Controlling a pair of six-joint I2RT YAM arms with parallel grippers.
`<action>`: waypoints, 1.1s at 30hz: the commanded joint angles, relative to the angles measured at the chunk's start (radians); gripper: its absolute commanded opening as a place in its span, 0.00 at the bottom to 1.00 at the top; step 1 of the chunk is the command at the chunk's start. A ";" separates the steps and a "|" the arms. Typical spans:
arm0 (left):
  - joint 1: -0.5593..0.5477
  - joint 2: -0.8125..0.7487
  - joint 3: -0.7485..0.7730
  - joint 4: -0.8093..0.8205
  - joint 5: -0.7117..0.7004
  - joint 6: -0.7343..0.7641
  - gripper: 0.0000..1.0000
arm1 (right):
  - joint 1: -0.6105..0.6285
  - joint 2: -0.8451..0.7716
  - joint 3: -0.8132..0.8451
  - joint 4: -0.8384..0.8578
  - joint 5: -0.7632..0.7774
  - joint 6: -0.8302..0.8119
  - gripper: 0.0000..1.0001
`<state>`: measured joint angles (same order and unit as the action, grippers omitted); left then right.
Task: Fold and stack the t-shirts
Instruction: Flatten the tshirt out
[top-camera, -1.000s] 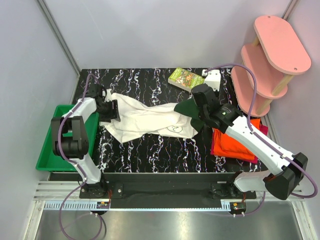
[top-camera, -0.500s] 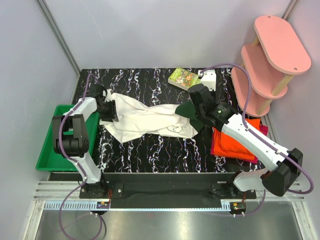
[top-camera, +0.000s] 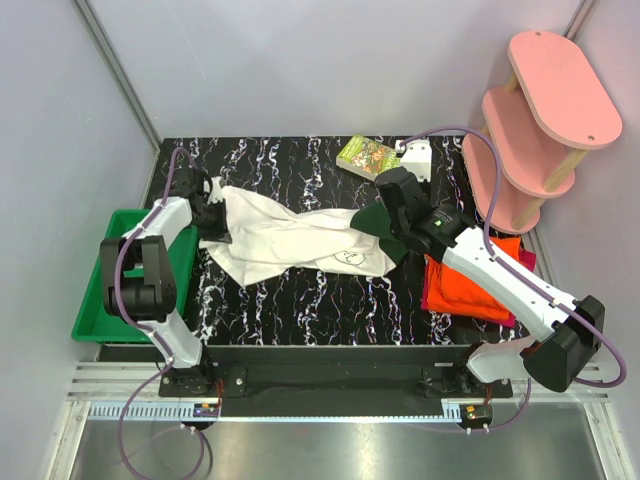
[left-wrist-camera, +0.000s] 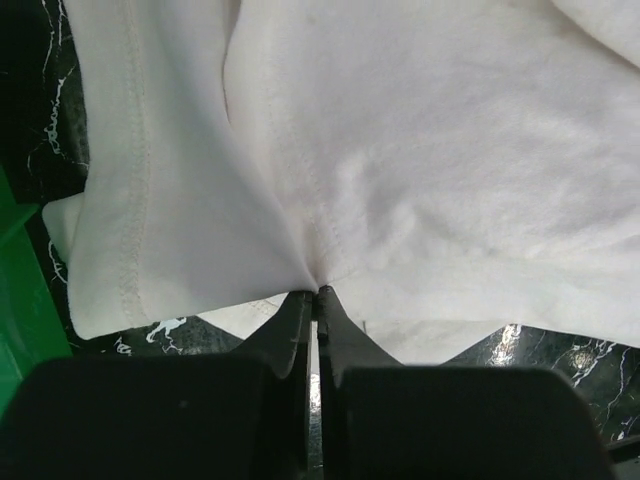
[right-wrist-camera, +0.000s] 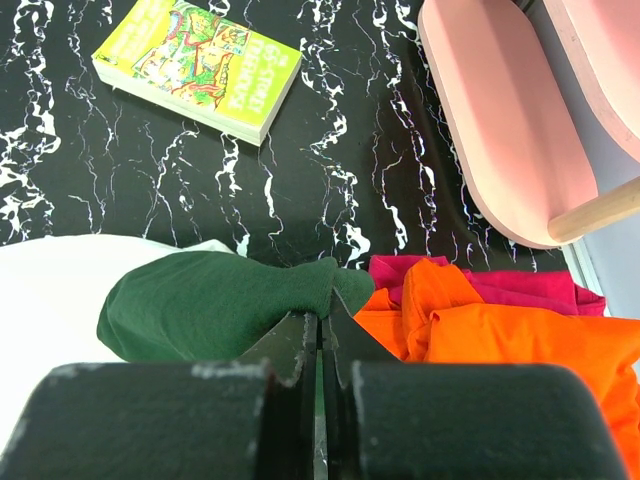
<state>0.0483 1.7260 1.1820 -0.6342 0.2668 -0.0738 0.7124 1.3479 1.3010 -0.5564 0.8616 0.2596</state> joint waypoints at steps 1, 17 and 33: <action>-0.002 -0.094 -0.012 0.016 0.026 0.008 0.00 | -0.007 -0.009 0.012 0.038 0.001 0.020 0.00; -0.002 -0.526 0.113 -0.179 -0.075 0.175 0.00 | -0.007 -0.095 0.017 0.053 0.022 -0.019 0.00; -0.002 -0.171 0.048 -0.093 -0.012 0.117 0.00 | -0.007 -0.105 -0.012 0.055 0.001 -0.026 0.00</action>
<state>0.0463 1.4784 1.2232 -0.8120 0.2314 0.0727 0.7124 1.2480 1.2858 -0.5426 0.8505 0.2436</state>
